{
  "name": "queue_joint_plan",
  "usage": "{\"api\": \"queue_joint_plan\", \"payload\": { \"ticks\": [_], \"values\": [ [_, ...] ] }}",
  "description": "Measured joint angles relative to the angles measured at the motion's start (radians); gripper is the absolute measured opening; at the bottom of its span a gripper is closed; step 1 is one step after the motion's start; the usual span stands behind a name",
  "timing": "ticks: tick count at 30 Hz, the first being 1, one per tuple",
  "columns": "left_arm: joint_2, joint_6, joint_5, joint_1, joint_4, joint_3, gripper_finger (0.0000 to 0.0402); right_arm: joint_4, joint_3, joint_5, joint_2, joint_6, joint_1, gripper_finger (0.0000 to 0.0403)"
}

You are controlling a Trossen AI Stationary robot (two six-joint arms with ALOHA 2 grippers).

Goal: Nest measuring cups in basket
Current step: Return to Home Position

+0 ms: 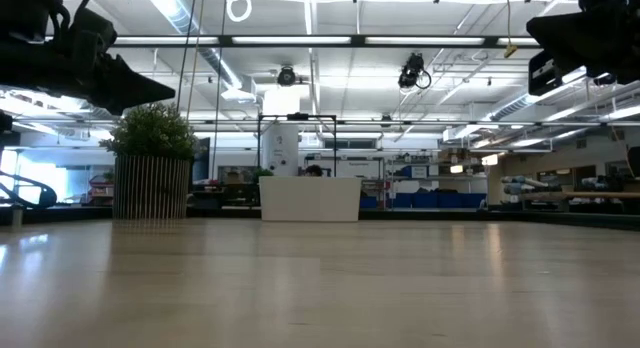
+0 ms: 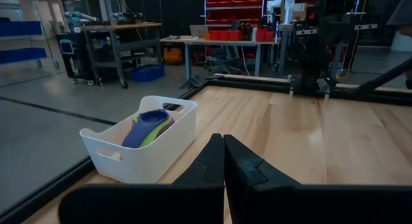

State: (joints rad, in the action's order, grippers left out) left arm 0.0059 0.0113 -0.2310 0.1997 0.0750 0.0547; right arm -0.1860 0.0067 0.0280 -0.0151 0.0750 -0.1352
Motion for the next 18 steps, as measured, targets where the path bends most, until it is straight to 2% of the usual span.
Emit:
{"api": "queue_joint_plan", "payload": {
  "ticks": [18],
  "values": [
    [0.000,0.001,-0.008,0.000,-0.011,-0.002,0.0002,0.000,0.000,-0.001,0.000,0.000,0.000,0.0014]
  ]
}}
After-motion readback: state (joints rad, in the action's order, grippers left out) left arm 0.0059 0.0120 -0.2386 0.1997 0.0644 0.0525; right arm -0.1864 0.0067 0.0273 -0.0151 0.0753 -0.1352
